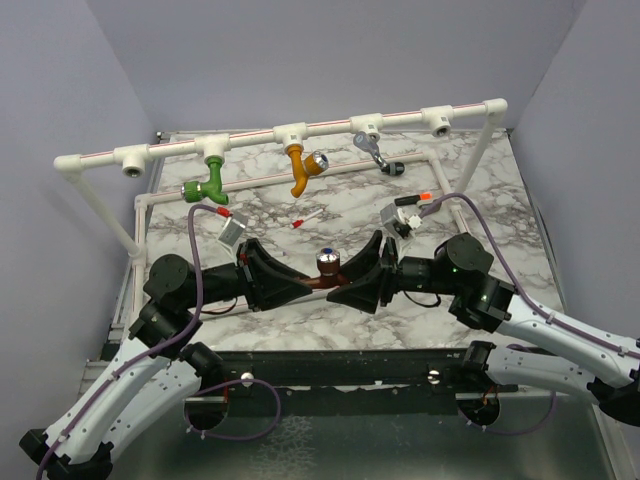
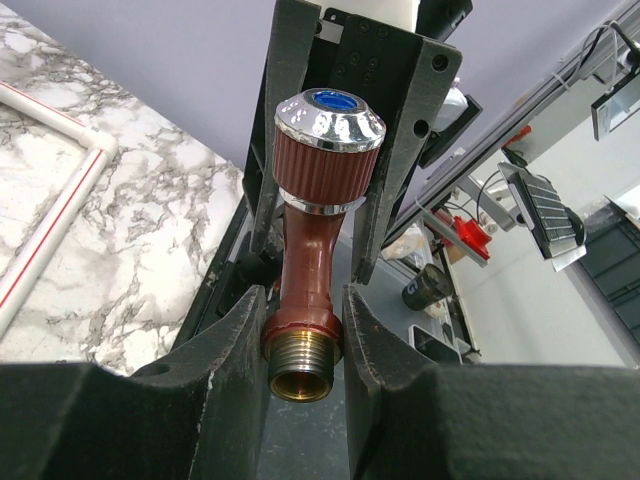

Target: Install the water faucets

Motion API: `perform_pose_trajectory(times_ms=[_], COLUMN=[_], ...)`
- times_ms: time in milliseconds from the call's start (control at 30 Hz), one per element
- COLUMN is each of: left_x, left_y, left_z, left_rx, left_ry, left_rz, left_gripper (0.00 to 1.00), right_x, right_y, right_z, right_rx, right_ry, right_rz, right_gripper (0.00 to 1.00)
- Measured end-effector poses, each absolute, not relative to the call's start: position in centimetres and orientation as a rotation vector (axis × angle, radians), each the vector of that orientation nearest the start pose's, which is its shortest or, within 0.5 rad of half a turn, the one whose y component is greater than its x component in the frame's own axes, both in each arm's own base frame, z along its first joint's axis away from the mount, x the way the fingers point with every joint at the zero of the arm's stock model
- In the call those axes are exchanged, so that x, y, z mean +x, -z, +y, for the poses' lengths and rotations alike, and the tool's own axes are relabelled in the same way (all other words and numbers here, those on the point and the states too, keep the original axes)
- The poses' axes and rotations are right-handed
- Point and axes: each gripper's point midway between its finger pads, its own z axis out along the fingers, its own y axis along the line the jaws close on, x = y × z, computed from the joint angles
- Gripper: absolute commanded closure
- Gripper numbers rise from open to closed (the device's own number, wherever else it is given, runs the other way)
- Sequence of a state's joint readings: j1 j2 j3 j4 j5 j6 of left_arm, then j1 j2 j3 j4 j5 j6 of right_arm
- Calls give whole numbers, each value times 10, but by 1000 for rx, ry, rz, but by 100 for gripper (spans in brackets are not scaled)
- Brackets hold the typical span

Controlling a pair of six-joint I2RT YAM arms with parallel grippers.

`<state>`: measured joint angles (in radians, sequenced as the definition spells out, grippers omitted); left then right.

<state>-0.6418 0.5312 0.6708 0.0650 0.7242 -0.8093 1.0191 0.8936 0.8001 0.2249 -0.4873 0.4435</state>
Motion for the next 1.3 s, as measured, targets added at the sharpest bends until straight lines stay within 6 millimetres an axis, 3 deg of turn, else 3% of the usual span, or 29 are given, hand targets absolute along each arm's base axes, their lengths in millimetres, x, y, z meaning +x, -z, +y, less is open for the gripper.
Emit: perform_pose_trajectory(times_ms=[400, 600, 800, 867, 1033, 1167, 1300], left_x=[89, 89, 89, 89, 90, 92, 96], left_y=[-350, -350, -351, -351, -350, -347, -340], left_z=[-240, -240, -240, -240, -240, -240, -240], left_rx=[557, 553, 553, 554, 553, 541, 533], left_ry=[1646, 1653, 1655, 1656, 1656, 1648, 1607], left_rz=[1555, 1559, 1553, 1550, 1553, 1569, 1603], left_gripper=[100, 100, 98, 88, 41, 22, 13], right_x=[87, 89, 89, 89, 90, 92, 97], right_y=[-350, -348, -348, -348, -347, -348, -344], right_z=[327, 327, 326, 326, 325, 323, 319], right_rx=[-883, -881, -879, -878, -878, -875, -865], right_ry=[-1505, -1495, -1495, -1494, -1482, -1457, -1408], right_rz=[1376, 1380, 1379, 1379, 1376, 1367, 1386], right_gripper=[63, 98, 99, 99, 99, 99, 99])
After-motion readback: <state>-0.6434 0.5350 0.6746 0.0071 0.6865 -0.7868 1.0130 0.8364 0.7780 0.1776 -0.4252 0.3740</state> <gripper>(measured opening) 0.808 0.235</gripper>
